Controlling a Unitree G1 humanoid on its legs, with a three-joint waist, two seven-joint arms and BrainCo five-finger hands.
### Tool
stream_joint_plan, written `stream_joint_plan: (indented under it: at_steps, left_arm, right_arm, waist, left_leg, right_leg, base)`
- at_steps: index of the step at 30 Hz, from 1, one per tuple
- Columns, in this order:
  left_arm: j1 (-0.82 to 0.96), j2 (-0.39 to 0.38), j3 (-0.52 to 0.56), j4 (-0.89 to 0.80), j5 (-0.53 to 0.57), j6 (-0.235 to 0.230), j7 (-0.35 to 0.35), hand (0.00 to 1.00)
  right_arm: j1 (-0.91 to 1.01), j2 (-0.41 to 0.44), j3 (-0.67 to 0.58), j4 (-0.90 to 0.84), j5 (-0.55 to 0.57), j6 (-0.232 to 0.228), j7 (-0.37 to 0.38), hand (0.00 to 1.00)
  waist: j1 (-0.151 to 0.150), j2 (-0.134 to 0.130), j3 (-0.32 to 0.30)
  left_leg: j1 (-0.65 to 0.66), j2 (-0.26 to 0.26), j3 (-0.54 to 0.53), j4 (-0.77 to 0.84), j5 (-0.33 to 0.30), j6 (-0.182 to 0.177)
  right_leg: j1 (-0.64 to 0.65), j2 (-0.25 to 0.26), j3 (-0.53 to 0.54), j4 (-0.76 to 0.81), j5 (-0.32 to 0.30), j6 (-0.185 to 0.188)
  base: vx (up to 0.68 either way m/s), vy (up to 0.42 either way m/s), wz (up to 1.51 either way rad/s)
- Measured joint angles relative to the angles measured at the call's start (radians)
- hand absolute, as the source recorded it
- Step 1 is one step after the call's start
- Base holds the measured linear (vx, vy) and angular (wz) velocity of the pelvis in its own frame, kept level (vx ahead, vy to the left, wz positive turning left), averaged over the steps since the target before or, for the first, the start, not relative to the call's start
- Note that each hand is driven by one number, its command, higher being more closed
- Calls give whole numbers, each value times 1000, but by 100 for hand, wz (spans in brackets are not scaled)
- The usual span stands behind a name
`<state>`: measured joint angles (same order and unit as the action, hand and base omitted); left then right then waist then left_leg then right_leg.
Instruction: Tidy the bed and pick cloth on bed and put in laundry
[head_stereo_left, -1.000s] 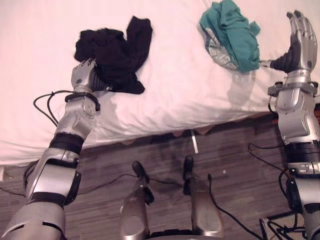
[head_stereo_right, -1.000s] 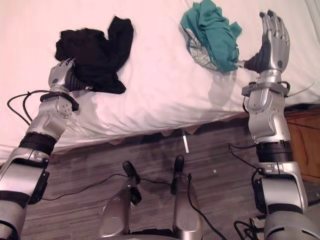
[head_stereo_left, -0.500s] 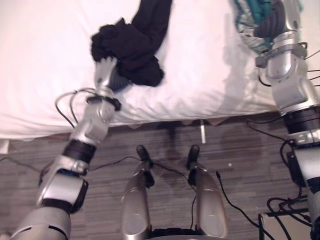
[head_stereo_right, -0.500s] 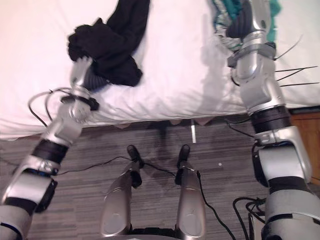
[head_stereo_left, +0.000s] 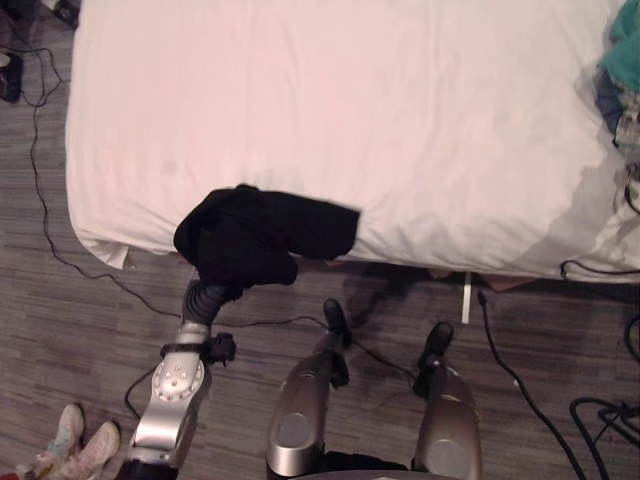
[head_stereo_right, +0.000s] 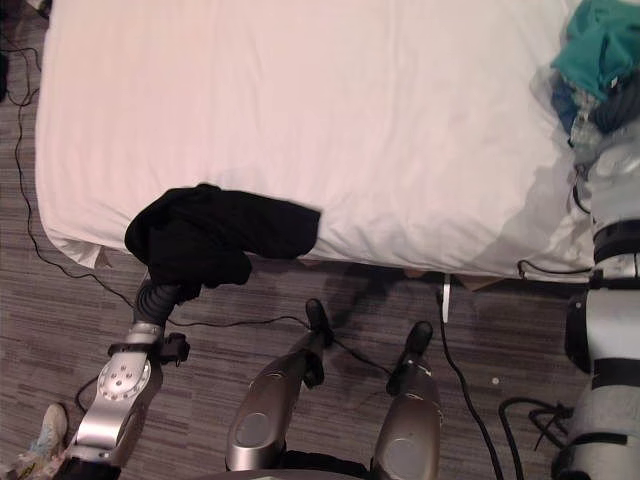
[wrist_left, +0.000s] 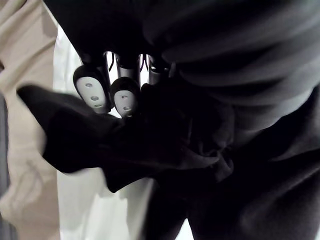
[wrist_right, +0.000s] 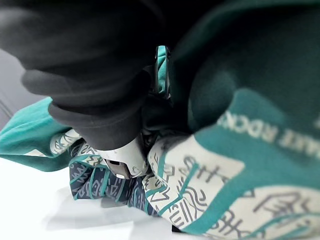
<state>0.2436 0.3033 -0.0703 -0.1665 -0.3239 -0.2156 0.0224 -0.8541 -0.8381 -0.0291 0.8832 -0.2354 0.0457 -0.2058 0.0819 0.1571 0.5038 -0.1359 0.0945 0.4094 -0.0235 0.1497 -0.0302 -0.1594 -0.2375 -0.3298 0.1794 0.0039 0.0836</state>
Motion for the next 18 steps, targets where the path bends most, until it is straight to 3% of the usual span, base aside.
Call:
stream_joint_plan:
  at_steps: [1, 2, 3, 5, 9, 11, 15, 17, 18]
  left_arm:
    - [35, -36, 8, -20, -17, 5, -33, 100]
    - [76, -78, 12, -21, -24, 13, -56, 100]
    - [86, -95, 15, -21, -20, 16, -64, 100]
    - [83, -153, 56, 0, -2, 24, -62, 100]
    - [71, -267, 109, 81, 52, 66, -27, 100]
    - [118, -338, 106, 87, 92, 90, 4, 100]
    - [198, -379, 106, 130, 142, 99, 52, 100]
    - [200, -379, 108, 182, 151, 102, 75, 100]
    - [194, -378, 108, 215, 167, 105, 90, 100]
  right_arm:
    - [130, 92, -74, -129, 21, 1, -1, 100]
    - [316, 226, -137, -279, 38, 0, -7, 100]
    - [401, 291, -160, -353, 50, -2, -9, 100]
    - [662, 536, -188, -555, 69, -22, -9, 100]
    - [974, 785, -118, -739, 68, -44, 8, 100]
    - [1129, 841, -37, -796, 68, -56, 47, 100]
    - [1222, 847, 44, -751, 65, -65, 87, 100]
    - [1218, 847, 54, -672, 66, -67, 104, 100]
    - [1216, 850, 52, -623, 66, -66, 104, 100]
  waist:
    - [-14, -14, -18]
    - [-21, -41, -101]
    - [-27, -55, -131]
    - [-67, -109, -191]
    - [-98, -164, -250]
    - [-100, -173, -272]
    - [-99, -160, -303]
    - [-96, -154, -312]
    - [-96, -152, -317]
  left_leg:
    - [47, -5, 0, -24, 1, 0]
    - [65, -10, 3, -58, 4, -4]
    - [76, -11, 3, -72, 6, -7]
    - [111, -3, -3, -72, 4, -7]
    - [176, 12, 10, -73, -12, -24]
    - [206, 17, 32, -80, -21, -27]
    - [222, 17, 40, -80, -33, -37]
    - [208, 12, -11, -80, -32, -37]
    - [189, 7, -68, -80, -33, -38]
  right_leg:
    - [46, 3, -7, -21, 5, 10]
    - [60, 8, -11, -48, 0, 19]
    - [70, 12, -14, -59, -3, 23]
    - [122, 24, -23, -81, -10, 34]
    - [179, 44, 1, -108, -11, 32]
    - [194, 51, 28, -114, -13, 29]
    - [200, 52, 41, -115, -18, 22]
    - [223, 47, -4, -115, -23, 29]
    - [251, 41, -75, -116, -34, 39]
  base:
    - [128, -12, -7]
    - [151, -23, -8]
    - [188, -49, 0]
    - [196, -93, 1]
    - [84, -54, -24]
    - [-7, -15, -37]
    - [-42, 0, -11]
    - [-68, -24, 64]
    - [-44, -17, 156]
